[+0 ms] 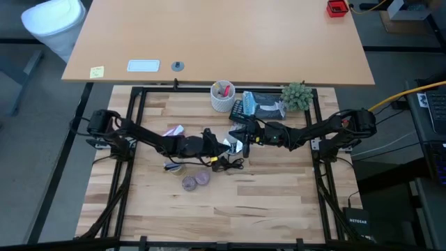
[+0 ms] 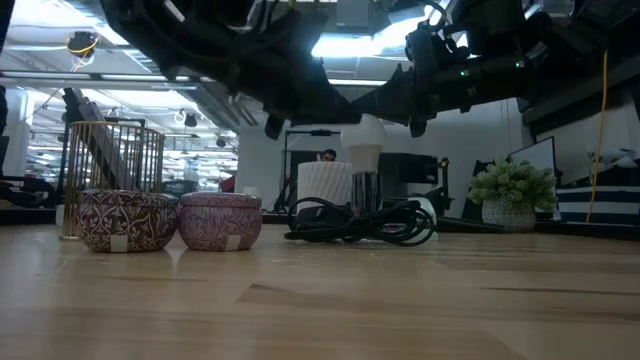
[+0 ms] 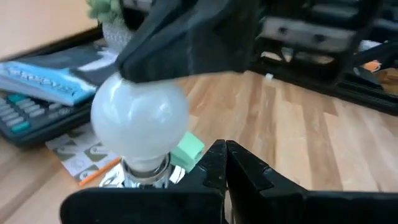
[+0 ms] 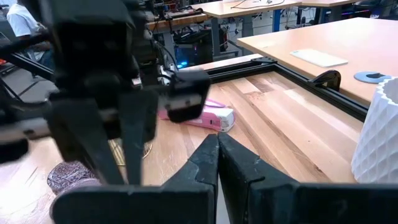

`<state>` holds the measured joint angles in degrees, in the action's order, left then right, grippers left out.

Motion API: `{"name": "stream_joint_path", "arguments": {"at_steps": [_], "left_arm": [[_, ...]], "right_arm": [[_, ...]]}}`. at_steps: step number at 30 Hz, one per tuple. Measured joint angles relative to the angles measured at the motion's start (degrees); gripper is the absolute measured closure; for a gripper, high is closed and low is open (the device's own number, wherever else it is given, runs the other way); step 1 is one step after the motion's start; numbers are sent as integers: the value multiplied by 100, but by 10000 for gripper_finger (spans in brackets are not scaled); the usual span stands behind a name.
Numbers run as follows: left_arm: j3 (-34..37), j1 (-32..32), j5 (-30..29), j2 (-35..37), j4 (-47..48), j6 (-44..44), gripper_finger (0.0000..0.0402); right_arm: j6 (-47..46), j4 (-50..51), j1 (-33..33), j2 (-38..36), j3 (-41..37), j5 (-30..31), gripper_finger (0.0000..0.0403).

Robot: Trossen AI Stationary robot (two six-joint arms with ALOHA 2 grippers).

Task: Screw lightbulb
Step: Insert the white lightbulb into the silver lamp

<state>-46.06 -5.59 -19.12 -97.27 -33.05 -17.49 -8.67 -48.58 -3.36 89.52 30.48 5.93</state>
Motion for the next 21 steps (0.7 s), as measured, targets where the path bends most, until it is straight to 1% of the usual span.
{"name": "stream_joint_path", "arguments": {"at_steps": [6, 8, 17, 21], "left_arm": [[0, 119, 33, -287, -414, -22, 401], [0, 156, 12, -294, -358, -17, 401], [0, 154, -655, -294, -204, -13, 401], [0, 154, -796, -294, -190, -13, 401]], "right_arm": [[0, 0, 0, 0, 0, 2, 388], [0, 0, 0, 0, 0, 2, 388], [0, 1, -9, 0, 0, 39, 388], [0, 0, -9, 0, 0, 48, 388]]}}
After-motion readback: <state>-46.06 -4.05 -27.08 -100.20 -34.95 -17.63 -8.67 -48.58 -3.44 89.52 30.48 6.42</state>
